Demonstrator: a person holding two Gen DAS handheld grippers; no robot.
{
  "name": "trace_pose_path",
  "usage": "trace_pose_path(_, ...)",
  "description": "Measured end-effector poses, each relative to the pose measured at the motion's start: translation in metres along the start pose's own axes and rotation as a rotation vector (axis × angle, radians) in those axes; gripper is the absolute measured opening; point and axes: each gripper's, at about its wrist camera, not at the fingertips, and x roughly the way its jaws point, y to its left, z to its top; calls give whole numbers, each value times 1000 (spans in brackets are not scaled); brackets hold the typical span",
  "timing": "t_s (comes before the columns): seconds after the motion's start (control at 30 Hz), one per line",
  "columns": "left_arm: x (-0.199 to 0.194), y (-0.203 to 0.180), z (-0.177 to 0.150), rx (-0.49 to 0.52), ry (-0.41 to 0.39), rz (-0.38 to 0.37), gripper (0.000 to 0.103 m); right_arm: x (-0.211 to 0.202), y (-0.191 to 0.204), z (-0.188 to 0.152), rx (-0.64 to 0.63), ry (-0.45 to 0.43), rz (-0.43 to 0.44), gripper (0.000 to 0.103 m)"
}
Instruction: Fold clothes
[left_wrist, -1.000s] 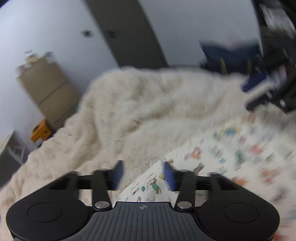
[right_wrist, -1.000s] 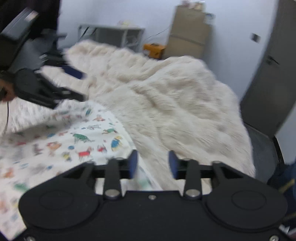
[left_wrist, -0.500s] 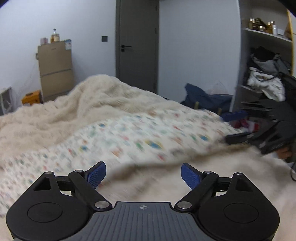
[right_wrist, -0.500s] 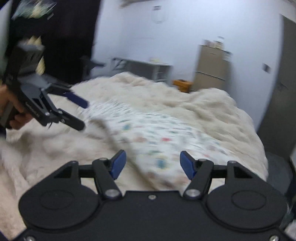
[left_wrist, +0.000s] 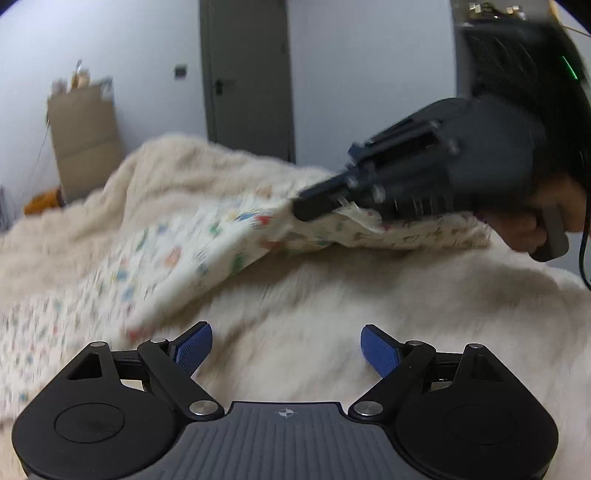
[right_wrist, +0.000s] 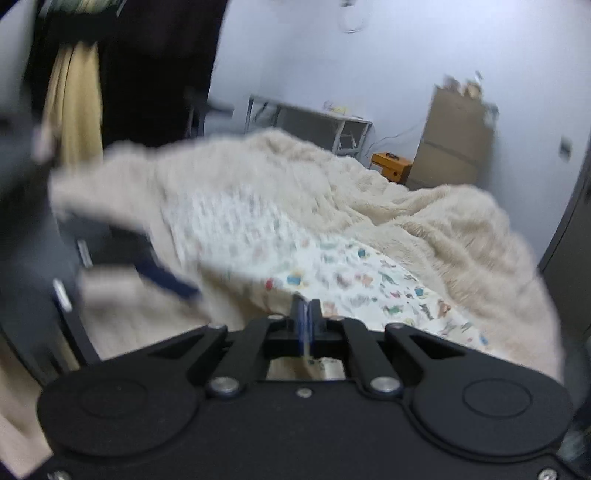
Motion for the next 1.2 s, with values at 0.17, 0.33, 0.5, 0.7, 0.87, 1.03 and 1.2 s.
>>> trace_pose_path(0.17,31,-18,19,140,-36,41,76,-8,-35,10,116,-5,51,0)
trace_pose_path(0.33,32,-8,24,112,-137,52,73,-8,-44,13,128,1,67,0)
trace_pose_path(0.5,49,-6,30,94,-142,-17,55,-7,-48,20,139,-1,73,0)
trace_pose_path(0.7,53,15,33,-95,-222,-105,14,-24,-60,14,195,-14,77,12)
trace_pose_path(0.87,59,19,24,-120,-147,-203,32,-94,-87,-50,377,-51,-43,60)
trace_pose_path(1.03,59,4,23,-38,-125,-211,28,-144,-123,-153,805,-38,-28,63)
trace_pose_path(1.2,65,17,30,-87,-109,-220,23,-133,-162,-229,1249,-15,86,61)
